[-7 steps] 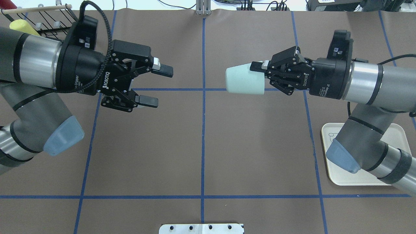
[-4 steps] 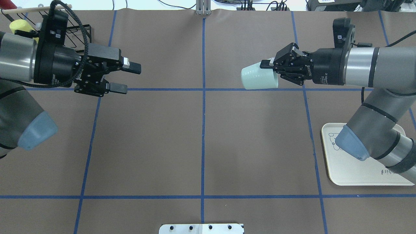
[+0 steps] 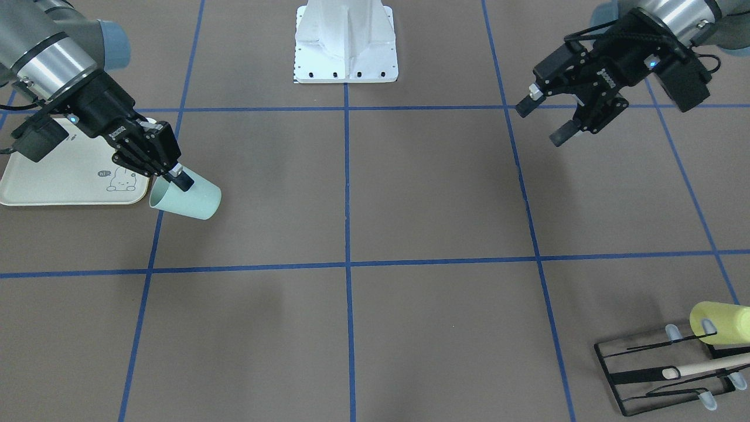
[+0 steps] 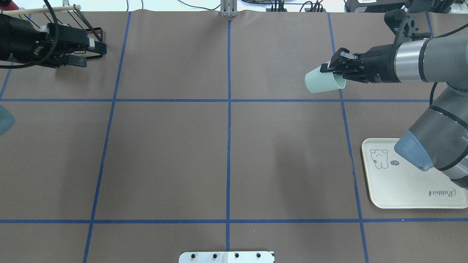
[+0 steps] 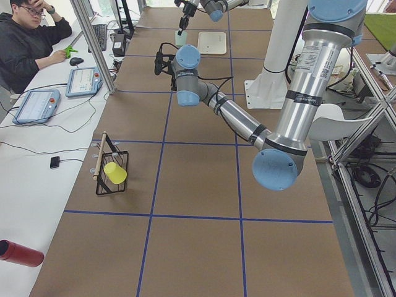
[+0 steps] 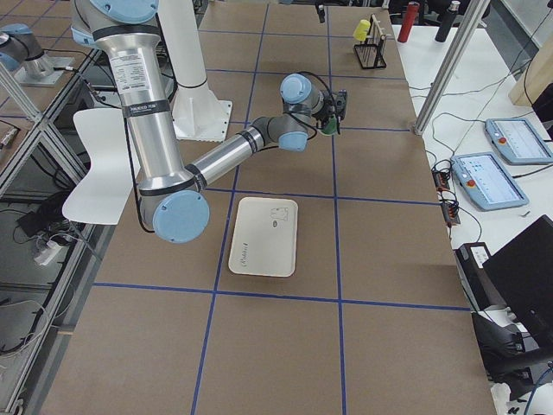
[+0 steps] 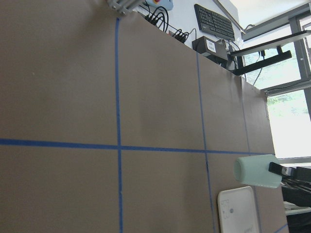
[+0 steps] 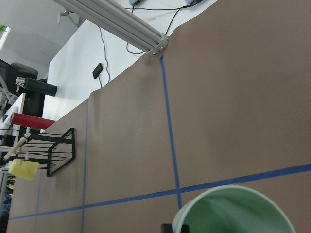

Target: Left arm grabs green cup and hands to right arm on tray

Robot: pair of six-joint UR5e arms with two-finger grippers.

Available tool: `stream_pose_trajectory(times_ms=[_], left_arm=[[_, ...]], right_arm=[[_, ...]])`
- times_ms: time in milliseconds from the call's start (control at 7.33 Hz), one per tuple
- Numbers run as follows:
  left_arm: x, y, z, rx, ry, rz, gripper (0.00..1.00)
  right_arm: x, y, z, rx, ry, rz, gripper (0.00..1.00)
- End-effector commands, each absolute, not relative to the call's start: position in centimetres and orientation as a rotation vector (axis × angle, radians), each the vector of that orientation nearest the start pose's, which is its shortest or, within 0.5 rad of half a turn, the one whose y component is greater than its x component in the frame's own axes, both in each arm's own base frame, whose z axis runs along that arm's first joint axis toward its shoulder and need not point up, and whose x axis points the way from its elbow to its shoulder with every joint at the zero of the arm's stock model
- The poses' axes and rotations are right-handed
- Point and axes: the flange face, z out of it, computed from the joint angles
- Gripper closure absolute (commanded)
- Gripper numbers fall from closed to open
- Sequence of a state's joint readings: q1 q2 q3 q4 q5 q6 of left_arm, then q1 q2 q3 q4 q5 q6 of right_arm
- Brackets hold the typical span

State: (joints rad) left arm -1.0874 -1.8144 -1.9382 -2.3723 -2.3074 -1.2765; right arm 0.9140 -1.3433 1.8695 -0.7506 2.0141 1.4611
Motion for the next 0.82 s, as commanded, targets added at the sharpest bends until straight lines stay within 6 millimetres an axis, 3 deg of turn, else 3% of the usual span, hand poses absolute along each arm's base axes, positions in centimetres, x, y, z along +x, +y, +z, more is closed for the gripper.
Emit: stream_pose_trajectory(times_ms=[0,409,682], left_arm=[[13.6,-48.8,30.7,0.46,1.161,-0.008,0.0],[7.3,-47.8,41.2,0.481,0.898,0.196,0.0],[4.4,-46.1,48.2,0.378,0.799,0.269,0.0]], right_arm=[[-23.9,-49.7,32.2,0.348,-1.123,0.294,1.0],[-19.8,-47.5,33.8,0.321,-0.885,0.153,1.0],[-17.0,-46.6,36.9,0.293,-0.795,0.054,1.0]])
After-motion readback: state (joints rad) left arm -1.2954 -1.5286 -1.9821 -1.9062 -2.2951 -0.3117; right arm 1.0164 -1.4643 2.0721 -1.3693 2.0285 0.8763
